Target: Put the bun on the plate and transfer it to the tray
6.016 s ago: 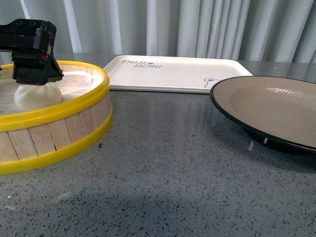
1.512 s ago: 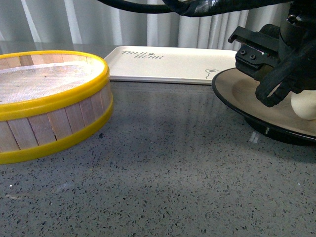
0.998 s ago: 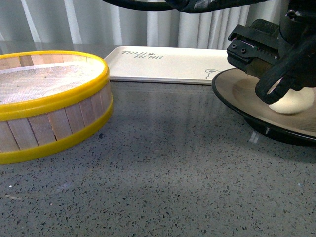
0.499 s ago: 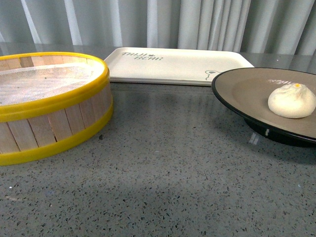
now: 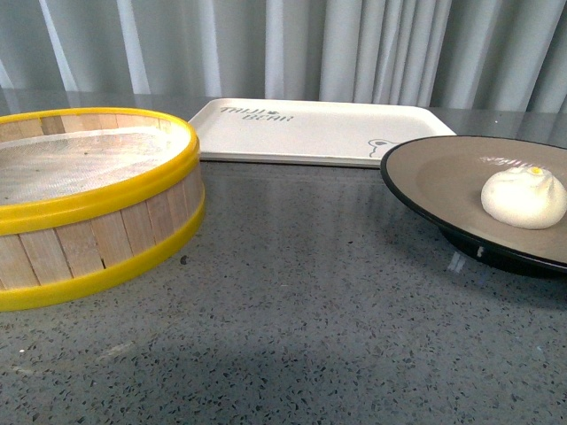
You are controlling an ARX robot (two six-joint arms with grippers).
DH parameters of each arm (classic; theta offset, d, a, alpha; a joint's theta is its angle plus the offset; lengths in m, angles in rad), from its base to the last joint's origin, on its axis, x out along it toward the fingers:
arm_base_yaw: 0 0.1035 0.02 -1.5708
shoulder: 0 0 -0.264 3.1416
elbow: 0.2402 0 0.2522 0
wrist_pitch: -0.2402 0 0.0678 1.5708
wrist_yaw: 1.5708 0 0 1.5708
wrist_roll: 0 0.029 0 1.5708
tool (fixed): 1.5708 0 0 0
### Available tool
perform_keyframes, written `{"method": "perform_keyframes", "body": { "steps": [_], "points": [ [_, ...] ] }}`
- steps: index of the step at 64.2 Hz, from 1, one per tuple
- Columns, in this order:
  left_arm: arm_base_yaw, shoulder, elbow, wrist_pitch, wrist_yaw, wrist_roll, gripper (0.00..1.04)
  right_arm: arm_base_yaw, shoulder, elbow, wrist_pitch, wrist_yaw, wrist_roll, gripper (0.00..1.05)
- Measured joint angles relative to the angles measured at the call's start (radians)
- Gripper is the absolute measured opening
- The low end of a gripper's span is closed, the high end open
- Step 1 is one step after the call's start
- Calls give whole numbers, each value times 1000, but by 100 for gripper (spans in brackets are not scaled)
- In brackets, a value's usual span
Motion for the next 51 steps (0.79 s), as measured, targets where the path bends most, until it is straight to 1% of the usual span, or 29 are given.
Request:
{"method": "perform_keyframes", "body": {
  "steps": [3,5,8,11,13,19,35,51],
  "points": [
    [98,-71,-101,15,87,-14,49,0,0,0,0,-1,0,96],
    [143,-108,-160,27,119,-20,41,0,0,0,0,-1,0,96],
    [167,-136,-207,40,130,-23,34,0,0,0,0,-1,0,96],
    [208,-166,-253,56,193,-26,25,0,0,0,0,-1,0,96],
    [225,-181,-277,64,214,-27,20,0,0,0,0,0,0,96],
    [245,-220,-336,84,220,-31,4,0,0,0,0,0,0,96],
    [251,-326,-466,103,222,-38,4,0,0,0,0,0,0,96],
    [251,-424,-543,90,222,-38,4,0,0,0,0,0,0,96]
  ]
}}
